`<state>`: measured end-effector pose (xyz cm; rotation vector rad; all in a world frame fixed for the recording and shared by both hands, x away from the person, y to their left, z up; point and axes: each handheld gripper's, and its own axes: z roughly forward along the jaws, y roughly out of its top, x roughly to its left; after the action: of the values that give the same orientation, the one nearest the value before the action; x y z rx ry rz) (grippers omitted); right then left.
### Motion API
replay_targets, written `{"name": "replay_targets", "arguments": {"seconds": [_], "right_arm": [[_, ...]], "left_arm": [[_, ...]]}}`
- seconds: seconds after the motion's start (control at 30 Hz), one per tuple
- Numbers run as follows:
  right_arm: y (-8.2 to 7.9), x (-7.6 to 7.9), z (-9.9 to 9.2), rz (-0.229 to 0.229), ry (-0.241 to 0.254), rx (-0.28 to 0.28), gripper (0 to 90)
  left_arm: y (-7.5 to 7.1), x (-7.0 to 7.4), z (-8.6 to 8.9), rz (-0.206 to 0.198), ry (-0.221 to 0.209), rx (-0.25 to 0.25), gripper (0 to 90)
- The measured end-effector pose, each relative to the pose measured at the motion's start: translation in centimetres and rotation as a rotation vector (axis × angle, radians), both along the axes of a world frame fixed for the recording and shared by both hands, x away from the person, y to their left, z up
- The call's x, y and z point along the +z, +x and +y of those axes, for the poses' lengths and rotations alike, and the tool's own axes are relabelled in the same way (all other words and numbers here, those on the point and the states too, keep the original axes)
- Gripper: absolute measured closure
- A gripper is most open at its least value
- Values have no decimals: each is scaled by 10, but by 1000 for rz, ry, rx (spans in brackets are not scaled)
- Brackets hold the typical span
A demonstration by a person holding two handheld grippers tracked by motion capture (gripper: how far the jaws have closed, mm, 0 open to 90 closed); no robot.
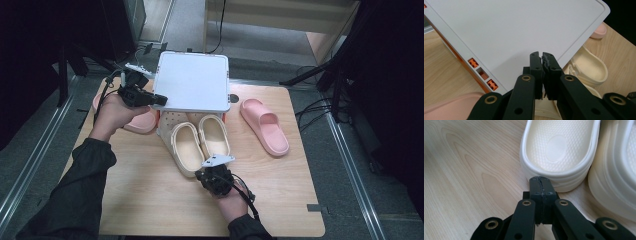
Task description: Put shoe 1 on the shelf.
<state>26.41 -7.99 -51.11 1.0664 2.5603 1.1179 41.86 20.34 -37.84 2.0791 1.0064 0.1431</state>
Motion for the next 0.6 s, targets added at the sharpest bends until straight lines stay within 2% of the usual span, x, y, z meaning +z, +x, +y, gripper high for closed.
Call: {"name": "replay_targets", "arguments": {"seconds": [0.33,0.6], "right_arm": [[4,2,12,-1,6,10,900],[20,9,26,-22,35,-2,900]], "left_arm": [[0,0,0,2,-1,1,869],[0,0,0,7,-6,-1,872]]}}
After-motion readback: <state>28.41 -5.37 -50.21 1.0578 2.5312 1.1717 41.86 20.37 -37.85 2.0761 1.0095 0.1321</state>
